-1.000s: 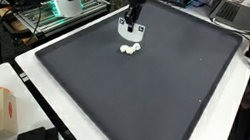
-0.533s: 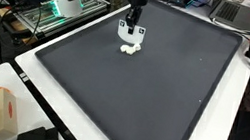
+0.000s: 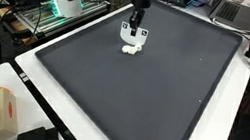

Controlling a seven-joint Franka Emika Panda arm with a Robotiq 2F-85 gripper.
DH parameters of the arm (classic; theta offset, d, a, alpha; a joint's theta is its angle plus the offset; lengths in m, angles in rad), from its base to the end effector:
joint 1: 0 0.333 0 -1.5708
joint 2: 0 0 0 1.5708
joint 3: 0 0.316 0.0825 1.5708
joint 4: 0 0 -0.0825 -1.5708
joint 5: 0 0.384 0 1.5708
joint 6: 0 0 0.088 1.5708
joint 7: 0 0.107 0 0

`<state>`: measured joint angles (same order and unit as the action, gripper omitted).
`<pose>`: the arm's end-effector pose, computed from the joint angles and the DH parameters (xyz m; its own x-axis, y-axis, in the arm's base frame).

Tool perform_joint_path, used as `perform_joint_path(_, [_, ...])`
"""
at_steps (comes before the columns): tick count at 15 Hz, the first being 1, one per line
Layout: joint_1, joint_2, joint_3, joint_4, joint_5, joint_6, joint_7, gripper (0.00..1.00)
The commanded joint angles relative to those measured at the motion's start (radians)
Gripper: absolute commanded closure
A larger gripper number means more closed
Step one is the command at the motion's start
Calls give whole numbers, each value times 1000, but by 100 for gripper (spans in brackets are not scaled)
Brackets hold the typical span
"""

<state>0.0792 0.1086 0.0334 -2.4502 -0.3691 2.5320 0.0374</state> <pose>0.4775 0.0581 0.2533 0.9288 0.3674 -0.0487 0.3695 -0.9081 0.1971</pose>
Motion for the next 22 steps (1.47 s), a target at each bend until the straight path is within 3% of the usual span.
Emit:
perform_joint_path(1, [11, 77, -3, 51, -37, -24, 37, 99])
perform_joint_path(10, [13, 164, 2, 119, 17, -75, -5, 99])
perform_joint_path(16, [-13, 185, 47, 169, 247, -130, -157, 99])
perform_joint_path(22, [-16, 175, 18, 187, 216, -71, -100, 99])
